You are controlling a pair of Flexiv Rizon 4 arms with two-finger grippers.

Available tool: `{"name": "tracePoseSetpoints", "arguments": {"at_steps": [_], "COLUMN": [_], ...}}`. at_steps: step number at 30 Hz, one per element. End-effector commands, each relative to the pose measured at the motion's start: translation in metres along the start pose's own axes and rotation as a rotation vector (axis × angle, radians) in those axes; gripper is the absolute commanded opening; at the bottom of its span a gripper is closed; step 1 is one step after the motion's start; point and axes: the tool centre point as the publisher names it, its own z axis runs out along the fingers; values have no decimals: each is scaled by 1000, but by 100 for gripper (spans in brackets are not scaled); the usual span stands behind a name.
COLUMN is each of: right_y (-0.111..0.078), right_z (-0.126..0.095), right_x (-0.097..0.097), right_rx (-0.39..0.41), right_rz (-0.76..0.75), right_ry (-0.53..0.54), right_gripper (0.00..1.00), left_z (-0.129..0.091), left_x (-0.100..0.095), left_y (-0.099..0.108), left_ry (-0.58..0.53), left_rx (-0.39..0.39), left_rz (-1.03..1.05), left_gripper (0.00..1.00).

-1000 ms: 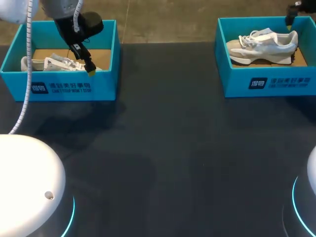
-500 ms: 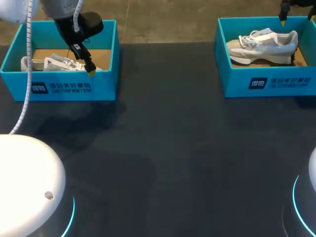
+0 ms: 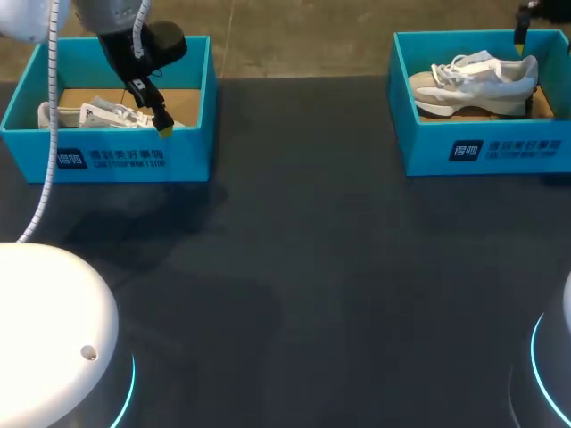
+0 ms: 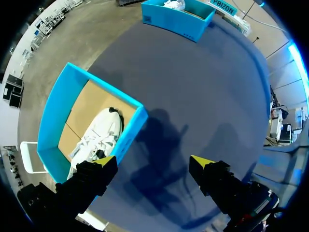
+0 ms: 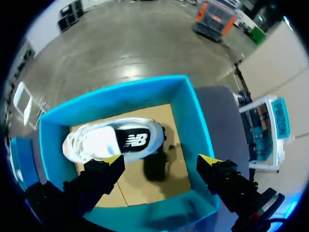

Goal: Take the shoe out of the shoebox, open the shoe tongue, remove and reinsert the insole, then place the shoe into the shoebox

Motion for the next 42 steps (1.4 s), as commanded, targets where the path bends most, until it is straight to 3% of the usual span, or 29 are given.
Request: {"name": "tracePoseSetpoints", "arguments": {"at_steps": [1, 11, 12, 14, 19, 42], "right_y": [23, 28, 28, 26, 26, 19], "right_z": [18, 37, 39, 42, 49, 94], "right_x": [12, 12, 10, 8, 6, 10], "right_rx": [85, 133, 136, 147, 156, 213], "right_rz": [36, 32, 28, 27, 11, -9], "right_ry": [-14, 10, 8, 14, 26, 17], "right_gripper": [100, 98, 91, 63, 47, 48], "left_z": [0, 0, 0, 0, 0, 0], "left_x": [1, 1, 1, 1, 1, 1], "left_y": [1, 1, 1, 1, 1, 1], "left_ry": [-2, -2, -2, -2, -2, -2], "left_rx": [1, 1, 1, 1, 1, 1], "left_rz": [1, 1, 1, 1, 1, 1], "left_gripper": [100, 100, 100, 100, 100, 100]}}
